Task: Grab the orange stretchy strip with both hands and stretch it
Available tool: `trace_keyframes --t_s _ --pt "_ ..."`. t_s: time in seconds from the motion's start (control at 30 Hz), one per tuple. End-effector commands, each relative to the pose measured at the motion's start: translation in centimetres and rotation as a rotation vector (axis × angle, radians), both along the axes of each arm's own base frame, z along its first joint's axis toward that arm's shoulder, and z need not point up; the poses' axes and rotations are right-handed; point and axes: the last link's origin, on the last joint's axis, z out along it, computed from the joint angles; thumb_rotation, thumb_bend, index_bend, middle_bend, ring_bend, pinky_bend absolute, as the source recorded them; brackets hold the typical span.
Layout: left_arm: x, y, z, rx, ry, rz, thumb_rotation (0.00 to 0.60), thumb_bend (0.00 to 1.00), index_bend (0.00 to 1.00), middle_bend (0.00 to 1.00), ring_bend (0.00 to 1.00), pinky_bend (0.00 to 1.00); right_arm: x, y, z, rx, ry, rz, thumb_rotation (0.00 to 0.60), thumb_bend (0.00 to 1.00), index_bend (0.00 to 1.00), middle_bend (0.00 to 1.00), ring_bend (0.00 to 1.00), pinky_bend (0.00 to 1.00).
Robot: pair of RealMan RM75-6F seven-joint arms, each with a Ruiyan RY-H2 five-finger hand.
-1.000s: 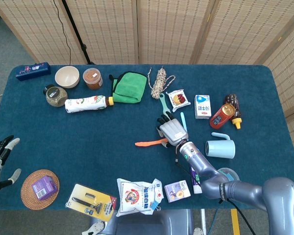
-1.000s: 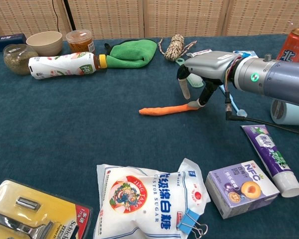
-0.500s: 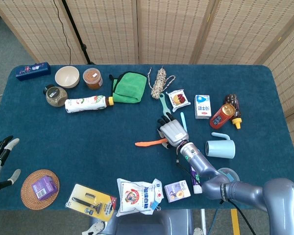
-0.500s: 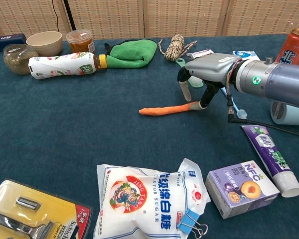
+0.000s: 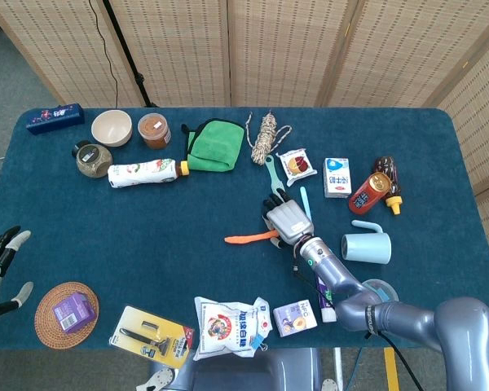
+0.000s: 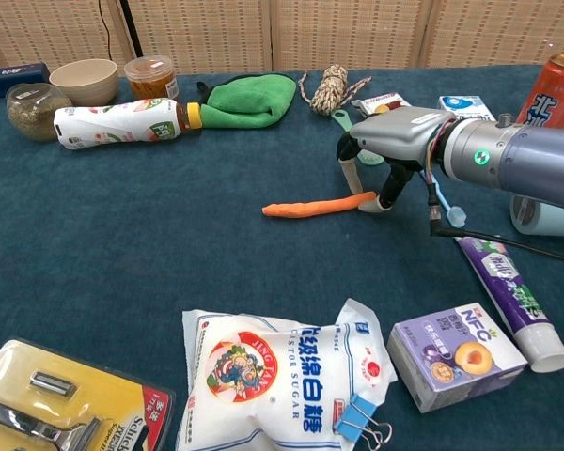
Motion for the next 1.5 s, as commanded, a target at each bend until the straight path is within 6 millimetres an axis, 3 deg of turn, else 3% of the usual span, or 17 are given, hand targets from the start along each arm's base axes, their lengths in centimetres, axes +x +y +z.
trace_keyframes --t_s 0.03,0.47,0.83,1.5 --pt "0.0 0.0 0.0 0.0 0.0 0.0 0.6 0.31 0.07 0.07 0.09 0.04 -0.1 0.0 -0.1 0.001 -0.001 -0.002 0.6 0.34 0.52 0.19 0.11 0.0" --pt "-0.2 -0.2 0.2 0.006 0.002 0.006 0.6 0.31 0.07 0.07 0.09 0.04 -0.2 0.1 -0.8 0.007 -0.002 -0.006 0.6 0.36 0.62 0.22 0.13 0.0" --pt "-0.1 -0.1 0.3 0.006 0.005 0.0 0.6 0.31 0.07 0.07 0.09 0.04 -0.2 0.6 -0.5 0.011 -0.037 -0.023 0.6 0.52 0.71 0.29 0.18 0.0" --pt "1.8 0.8 -0.3 -0.021 0.021 -0.077 0.6 0.31 0.07 0.07 0.09 0.04 0.9 2.9 4.2 0.032 -0.234 -0.059 0.6 0.57 0.71 0.32 0.21 0.02"
